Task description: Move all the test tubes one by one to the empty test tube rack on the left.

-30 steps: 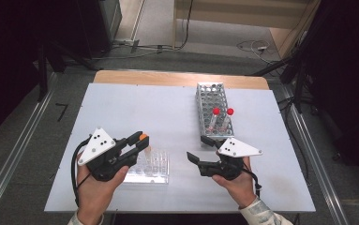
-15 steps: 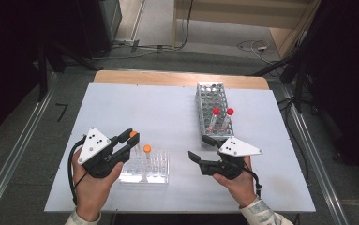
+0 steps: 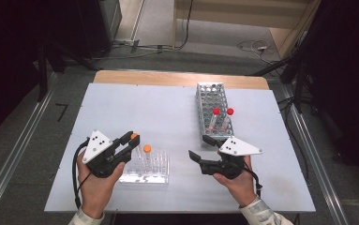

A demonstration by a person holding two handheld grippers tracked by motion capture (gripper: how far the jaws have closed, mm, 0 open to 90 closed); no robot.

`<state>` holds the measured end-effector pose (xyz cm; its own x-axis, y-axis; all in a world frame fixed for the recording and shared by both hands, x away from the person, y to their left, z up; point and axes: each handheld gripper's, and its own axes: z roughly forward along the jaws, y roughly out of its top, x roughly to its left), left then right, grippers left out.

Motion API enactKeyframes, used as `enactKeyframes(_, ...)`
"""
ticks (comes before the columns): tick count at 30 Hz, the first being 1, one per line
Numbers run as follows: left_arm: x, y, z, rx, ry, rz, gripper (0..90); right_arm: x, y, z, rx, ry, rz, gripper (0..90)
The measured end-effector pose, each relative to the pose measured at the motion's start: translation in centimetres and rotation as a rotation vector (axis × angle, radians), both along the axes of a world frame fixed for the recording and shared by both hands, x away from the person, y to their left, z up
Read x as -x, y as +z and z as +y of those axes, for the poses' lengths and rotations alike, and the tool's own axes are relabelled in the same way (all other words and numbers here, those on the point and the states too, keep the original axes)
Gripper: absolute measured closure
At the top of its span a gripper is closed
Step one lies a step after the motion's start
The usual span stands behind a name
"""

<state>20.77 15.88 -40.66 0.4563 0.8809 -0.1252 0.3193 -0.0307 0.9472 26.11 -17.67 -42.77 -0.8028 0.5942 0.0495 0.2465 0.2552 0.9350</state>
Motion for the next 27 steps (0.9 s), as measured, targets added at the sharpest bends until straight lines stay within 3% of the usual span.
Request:
enactKeyframes(9,-0.1,-1.6,-0.4,-0.017,-0.008,0.048,69.7,0.0,-0.2,0.1,0.007,0.002,0.004,26.0)
enactKeyframes(17,0.0,-1.5,-0.4,0.000,0.000,0.038,58.2,-0.1,-0.3,0.0,0.011,-0.012,0.003,26.1)
enactKeyframes(22,-0.1,-1.3,-0.1,0.040,0.013,0.035,44.2,-0.6,-0.2,-0.6,0.001,-0.073,-0.003,26.8)
enactKeyframes(27,-0.2,-1.2,0.0,0.052,0.023,0.031,34.6,-1.8,-0.3,-1.2,0.016,-0.184,-0.005,26.9)
